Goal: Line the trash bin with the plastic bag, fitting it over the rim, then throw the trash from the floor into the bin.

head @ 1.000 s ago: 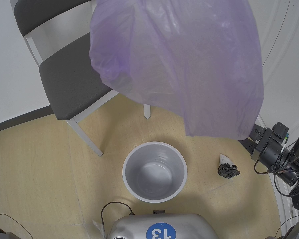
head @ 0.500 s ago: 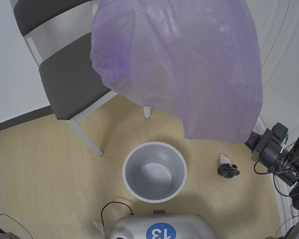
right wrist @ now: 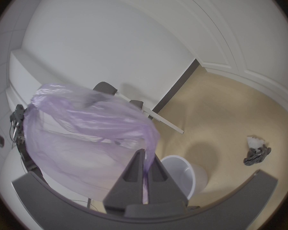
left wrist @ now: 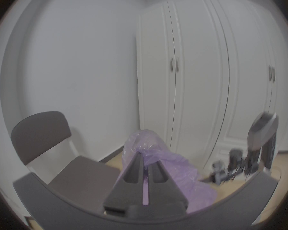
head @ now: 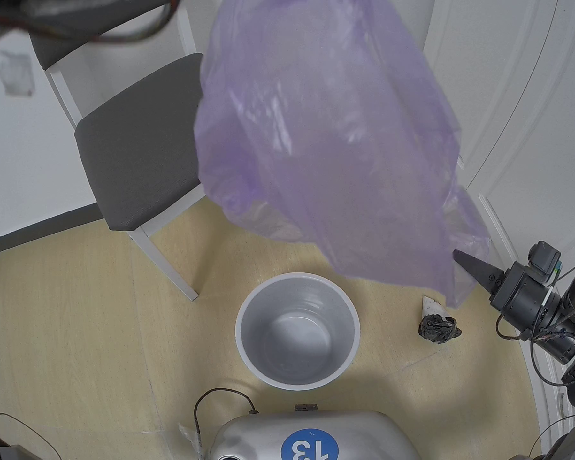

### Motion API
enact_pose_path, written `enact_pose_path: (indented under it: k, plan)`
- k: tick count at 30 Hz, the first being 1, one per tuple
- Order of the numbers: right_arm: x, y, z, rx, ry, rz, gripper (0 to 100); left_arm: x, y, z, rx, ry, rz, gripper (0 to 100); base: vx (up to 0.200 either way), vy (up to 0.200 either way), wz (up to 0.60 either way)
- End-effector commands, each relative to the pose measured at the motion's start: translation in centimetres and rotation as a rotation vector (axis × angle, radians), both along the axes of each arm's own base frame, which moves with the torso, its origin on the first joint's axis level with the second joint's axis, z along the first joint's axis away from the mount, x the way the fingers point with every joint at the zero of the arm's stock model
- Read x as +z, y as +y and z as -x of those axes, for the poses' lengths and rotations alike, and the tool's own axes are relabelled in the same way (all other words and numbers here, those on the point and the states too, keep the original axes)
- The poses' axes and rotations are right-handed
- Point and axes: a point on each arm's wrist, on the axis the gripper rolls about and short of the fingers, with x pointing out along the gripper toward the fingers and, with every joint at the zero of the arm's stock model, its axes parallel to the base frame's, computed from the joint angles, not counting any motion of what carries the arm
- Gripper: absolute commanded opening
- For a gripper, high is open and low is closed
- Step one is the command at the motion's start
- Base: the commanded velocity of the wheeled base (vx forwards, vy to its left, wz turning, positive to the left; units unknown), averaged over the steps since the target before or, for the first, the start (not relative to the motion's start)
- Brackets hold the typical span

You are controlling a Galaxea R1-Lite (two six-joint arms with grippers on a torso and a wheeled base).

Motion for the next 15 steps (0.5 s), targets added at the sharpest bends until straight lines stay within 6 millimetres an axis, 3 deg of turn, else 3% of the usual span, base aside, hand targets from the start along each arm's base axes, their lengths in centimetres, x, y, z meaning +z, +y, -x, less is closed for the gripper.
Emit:
enact_pose_path:
  k: [1,4,9,15]
  plan:
    - [0.7,-0.9,1.5,-0.026,-0.055,0.136,0,-2.7,5.1,-1.9,0.235,0.226,-0.235,0,0.000,0.000,0.00]
    - [1.4,-0.9,1.0,-0.031,-0.064,0.205,0,-4.1,6.7,-0.8,0.254,0.384,-0.315,0,0.000,0.000,0.00]
    - [2.8,-1.3,0.6,-0.061,-0.032,0.340,0,-5.5,8.5,0.3,0.168,0.590,-0.267,0,0.000,0.000,0.00]
    - [5.3,-1.8,1.1,-0.111,0.005,0.456,0,-7.6,9.2,-0.1,0.183,0.625,-0.243,0,0.000,0.000,0.00]
